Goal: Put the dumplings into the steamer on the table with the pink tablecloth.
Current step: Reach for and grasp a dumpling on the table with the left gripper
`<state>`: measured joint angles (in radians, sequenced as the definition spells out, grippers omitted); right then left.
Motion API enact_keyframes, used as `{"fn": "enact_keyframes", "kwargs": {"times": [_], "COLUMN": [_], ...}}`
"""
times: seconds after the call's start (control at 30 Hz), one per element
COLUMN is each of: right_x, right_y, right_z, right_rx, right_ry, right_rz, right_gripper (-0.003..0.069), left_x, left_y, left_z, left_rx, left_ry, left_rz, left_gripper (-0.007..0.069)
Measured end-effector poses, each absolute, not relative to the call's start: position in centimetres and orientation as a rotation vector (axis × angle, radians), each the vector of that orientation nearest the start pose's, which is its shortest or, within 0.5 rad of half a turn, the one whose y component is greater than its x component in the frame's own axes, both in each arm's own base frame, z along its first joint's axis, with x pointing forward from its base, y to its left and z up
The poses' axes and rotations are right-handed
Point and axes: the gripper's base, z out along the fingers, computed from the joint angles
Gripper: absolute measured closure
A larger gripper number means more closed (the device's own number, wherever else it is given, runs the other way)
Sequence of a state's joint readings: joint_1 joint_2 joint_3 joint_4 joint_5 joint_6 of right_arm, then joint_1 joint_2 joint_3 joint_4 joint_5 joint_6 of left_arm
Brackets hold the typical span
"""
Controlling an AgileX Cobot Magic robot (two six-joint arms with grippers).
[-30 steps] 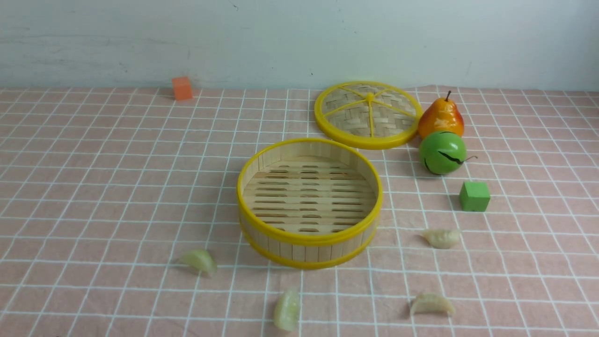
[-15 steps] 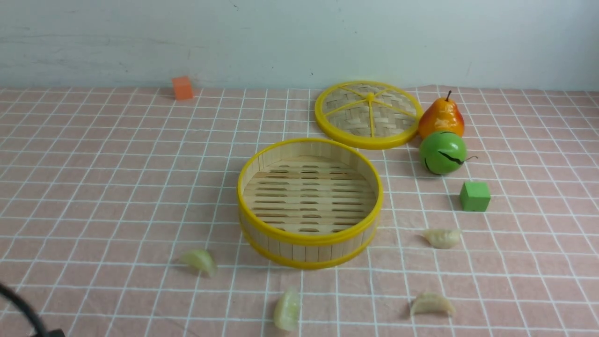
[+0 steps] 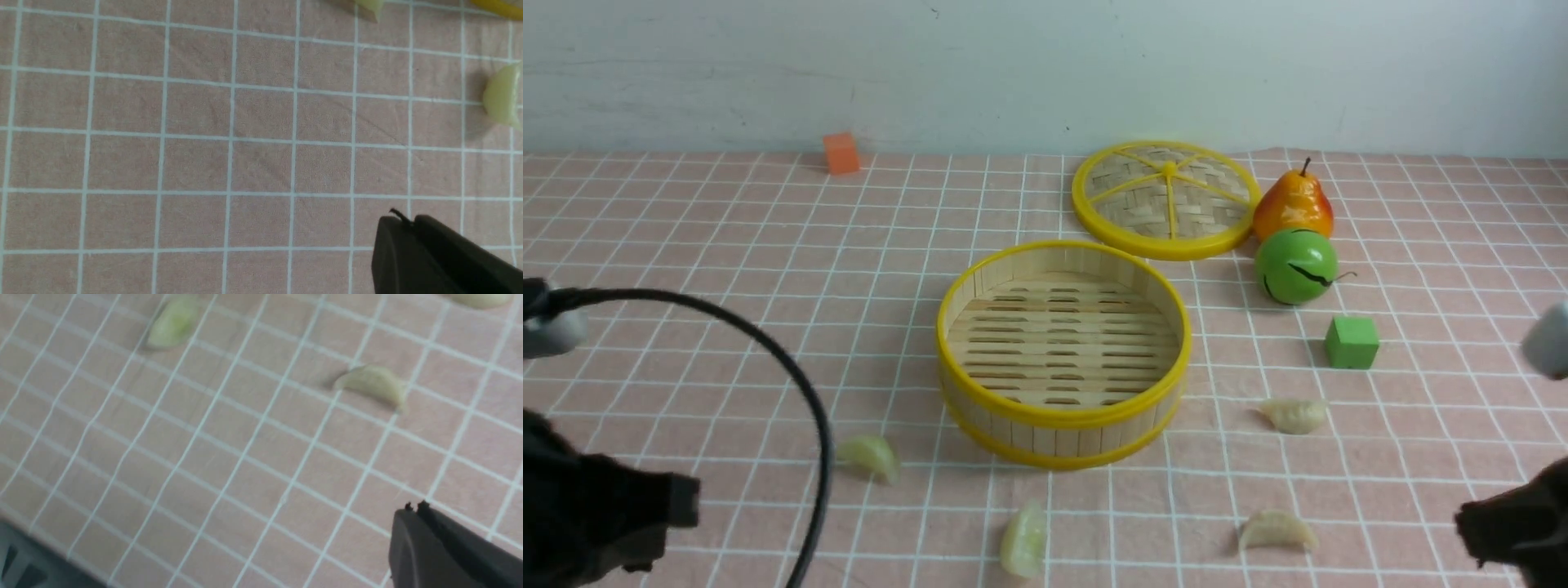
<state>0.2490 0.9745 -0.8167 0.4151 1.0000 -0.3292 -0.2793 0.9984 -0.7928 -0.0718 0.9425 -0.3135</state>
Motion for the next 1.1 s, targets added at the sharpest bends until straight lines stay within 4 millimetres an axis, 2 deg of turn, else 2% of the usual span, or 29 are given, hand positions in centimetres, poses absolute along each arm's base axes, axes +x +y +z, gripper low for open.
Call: {"fn": "enact_keyframes", "kwargs": {"times": [0.07,0.1,0.13,0.3,0.4,0.47,0.53,0.67,0.8,0.9,0.97,1.0,1.03,1.07,1.1], "right_x": [15.7,15.7,15.5,15.1,15.0,15.0,15.0,15.0,15.0,15.0,15.0,15.0,15.0,15.0,15.0], "right_y": [8.2,8.4,9.0,9.9,10.0,9.9,9.9,9.9,9.7,9.6,9.6,9.6,9.6,9.6,9.6], "right_z": [31.0,31.0,31.1,31.3,31.3,31.4,31.4,31.3,31.3,31.3,31.3,31.3,31.3,31.3,31.3], "right_rx": [-0.660,-0.668,-0.725,-0.799,-0.804,-0.804,-0.805,-0.812,-0.822,-0.827,-0.828,-0.828,-0.828,-0.828,-0.828], "right_ry": [2.543,2.544,2.540,2.518,2.517,2.515,2.516,2.518,2.517,2.516,2.516,2.516,2.516,2.516,2.516], "right_rz": [0.524,0.527,0.537,0.556,0.556,0.557,0.557,0.540,0.511,0.496,0.494,0.494,0.494,0.494,0.494], "right_gripper": [0.0674,0.0674,0.0674,0.0671,0.0669,0.0669,0.0669,0.0669,0.0664,0.0662,0.0661,0.0661,0.0659,0.0659,0.0659], "left_x": [18.8,18.8,20.4,25.1,27.3,28.7,30.1,32.1,33.7,34.2,34.2,34.3,34.3,34.3,34.3], "left_y": [-6.1,-6.2,-6.8,-8.5,-9.2,-9.6,-10.0,-10.6,-11.1,-11.3,-11.3,-11.3,-11.3,-11.3,-11.3], "left_z": [28.6,28.7,28.0,24.6,22.3,20.6,19.0,17.0,16.3,16.0,15.9,15.9,15.9,15.9,15.9], "left_rx": [-0.083,-0.084,-0.101,-0.305,-0.448,-0.528,-0.580,-0.638,-0.669,-0.680,-0.679,-0.679,-0.680,-0.672,-0.666], "left_ry": [2.702,2.696,2.713,2.693,2.651,2.644,2.648,2.670,2.662,2.666,2.674,2.676,2.676,2.676,2.677], "left_rz": [-0.278,-0.283,-0.297,-0.392,-0.444,-0.458,-0.458,-0.453,-0.461,-0.462,-0.456,-0.455,-0.457,-0.456,-0.455], "left_gripper": [0.0498,0.0489,0.0414,0.0200,0.0120,0.0097,0.0092,0.0096,0.0131,0.0202,0.0284,0.0284,0.0363,0.0397,0.0397]}}
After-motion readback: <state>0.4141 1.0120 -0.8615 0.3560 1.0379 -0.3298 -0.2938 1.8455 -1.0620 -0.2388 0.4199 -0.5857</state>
